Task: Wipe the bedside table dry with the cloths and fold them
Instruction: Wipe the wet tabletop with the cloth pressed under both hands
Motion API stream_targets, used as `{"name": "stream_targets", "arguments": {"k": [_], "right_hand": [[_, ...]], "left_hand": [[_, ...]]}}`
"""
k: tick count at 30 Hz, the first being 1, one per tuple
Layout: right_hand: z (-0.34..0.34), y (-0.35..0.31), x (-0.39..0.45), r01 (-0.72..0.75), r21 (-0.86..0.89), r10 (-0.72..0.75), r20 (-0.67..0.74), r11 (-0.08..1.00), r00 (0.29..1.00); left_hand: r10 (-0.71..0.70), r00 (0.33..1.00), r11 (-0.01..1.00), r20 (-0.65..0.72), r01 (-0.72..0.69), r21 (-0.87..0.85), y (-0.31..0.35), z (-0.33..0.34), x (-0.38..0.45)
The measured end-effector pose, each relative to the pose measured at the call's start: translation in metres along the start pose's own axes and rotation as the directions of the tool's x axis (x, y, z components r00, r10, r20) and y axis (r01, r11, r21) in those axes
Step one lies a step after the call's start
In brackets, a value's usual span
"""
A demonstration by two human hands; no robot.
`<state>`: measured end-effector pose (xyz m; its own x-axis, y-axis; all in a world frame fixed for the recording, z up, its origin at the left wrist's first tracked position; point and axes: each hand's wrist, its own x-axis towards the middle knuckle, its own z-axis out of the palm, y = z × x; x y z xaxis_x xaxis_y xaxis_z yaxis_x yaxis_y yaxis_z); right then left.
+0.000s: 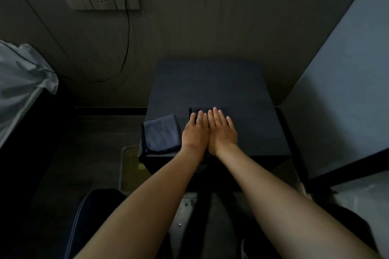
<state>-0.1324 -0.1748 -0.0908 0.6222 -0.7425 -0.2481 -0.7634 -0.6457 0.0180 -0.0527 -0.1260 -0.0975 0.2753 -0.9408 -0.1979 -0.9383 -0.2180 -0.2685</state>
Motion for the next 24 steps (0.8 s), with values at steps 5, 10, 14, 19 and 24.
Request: {"name": "stream_targets", "arguments": {"k": [5, 10, 14, 19, 24], "right_hand": [[0.005, 0.003, -0.032, -0.005, -0.016, 0.005, 0.013, 1.000, 1.000], [0.016, 0.012, -0.047, -0.018, -0.020, 0.018, 0.020, 1.000, 1.000], [0.020, 0.034, -0.055, -0.028, -0.012, 0.028, 0.035, 1.000, 0.999], [0.028, 0.079, -0.067, -0.086, -0.019, 0.086, 0.001, 0.996, 0.996], [0.028, 0.131, -0.073, -0.120, -0.037, 0.120, 0.006, 0.992, 0.993]], "left_hand": [[0.019, 0.999, 1.000, -0.037, -0.020, -0.022, 0.015, 0.006, -0.024], [-0.044, 0.999, 0.993, -0.004, 0.044, -0.105, 0.035, 0.017, -0.030], [-0.033, 0.999, 0.993, 0.028, 0.036, -0.111, 0.059, 0.013, -0.028], [0.004, 1.000, 0.990, 0.007, -0.003, -0.140, 0.105, -0.005, -0.020], [0.020, 0.998, 0.976, -0.057, -0.032, -0.217, 0.151, -0.026, -0.008]]}}
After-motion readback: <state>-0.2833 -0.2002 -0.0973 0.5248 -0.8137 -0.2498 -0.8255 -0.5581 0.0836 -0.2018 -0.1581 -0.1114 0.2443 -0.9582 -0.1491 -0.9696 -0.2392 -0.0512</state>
